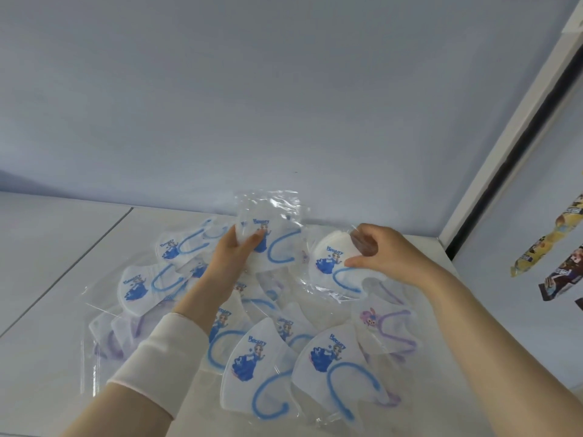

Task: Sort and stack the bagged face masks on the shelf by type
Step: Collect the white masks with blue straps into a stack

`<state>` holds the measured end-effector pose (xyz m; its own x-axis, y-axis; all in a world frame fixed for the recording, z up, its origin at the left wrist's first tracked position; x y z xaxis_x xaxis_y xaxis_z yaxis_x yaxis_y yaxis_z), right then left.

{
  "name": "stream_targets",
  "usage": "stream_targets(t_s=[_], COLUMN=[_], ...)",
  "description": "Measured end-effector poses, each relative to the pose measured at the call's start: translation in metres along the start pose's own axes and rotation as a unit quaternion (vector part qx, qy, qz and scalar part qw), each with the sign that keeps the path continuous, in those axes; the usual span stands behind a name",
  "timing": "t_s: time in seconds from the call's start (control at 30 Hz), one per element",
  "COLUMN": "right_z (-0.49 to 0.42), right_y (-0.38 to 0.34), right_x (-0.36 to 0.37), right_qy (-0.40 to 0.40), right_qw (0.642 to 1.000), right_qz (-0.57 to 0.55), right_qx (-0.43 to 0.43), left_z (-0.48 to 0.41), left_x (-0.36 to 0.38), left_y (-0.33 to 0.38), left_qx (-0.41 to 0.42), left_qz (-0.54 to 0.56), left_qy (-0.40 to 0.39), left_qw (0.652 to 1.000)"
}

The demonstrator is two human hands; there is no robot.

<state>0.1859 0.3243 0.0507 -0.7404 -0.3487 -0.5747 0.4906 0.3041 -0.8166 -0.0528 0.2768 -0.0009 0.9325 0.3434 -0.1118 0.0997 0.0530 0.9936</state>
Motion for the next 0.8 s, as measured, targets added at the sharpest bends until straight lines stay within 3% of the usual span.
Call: stream_targets(t_s=[0.1, 0.2, 0.33, 0.57, 0.67, 0.8], right_z=[-0.003, -0.003, 0.004, 0.006, 0.016, 0.044], right_y=[-0.023, -0.038, -0.060, -0.080, -0.083, -0.061], right_x=[-0.002, -0.009, -0.020, -0.004, 0.004, 0.005], right_qy=[-0.009, -0.032, -0.029, 0.067, 0.085, 0.148], right_qw=[0.999, 0.994, 0.997, 0.993, 0.991, 0.985], right_qz=[0.040, 0.107, 0.067, 0.031, 0.012, -0.033], right_qx=[-0.017, -0.013, -0.025, -0.090, -0.106, -0.087], left_z=[0.011, 0.016, 0.017, 0.057, 0.063, 0.064], left_x=[0.017, 0.013, -0.004, 0.047, 0.051, 0.032], left_y=[0.012, 0.028, 0.038, 0.056, 0.055, 0.035], left_qx=[0.025, 0.069, 0.087, 0.156, 0.161, 0.095], left_qz=[-0.028, -0.056, -0.046, -0.040, -0.071, -0.052], left_qy=[-0.031, -0.007, 0.033, -0.102, -0.081, -0.015], left_qw=[0.999, 0.996, 0.995, 0.982, 0.981, 0.994])
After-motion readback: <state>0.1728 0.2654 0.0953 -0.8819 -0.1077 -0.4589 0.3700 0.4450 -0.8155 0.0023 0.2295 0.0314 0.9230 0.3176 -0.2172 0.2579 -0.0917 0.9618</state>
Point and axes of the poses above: each hand's wrist, its own z-axis away from the middle knuckle, its own x-axis out of the palm, y = z × x, the point moved 10 cm from there along -z, towards the middle knuckle, and after that the axes turned 12 degrees about -z, right-handed, at the moved point
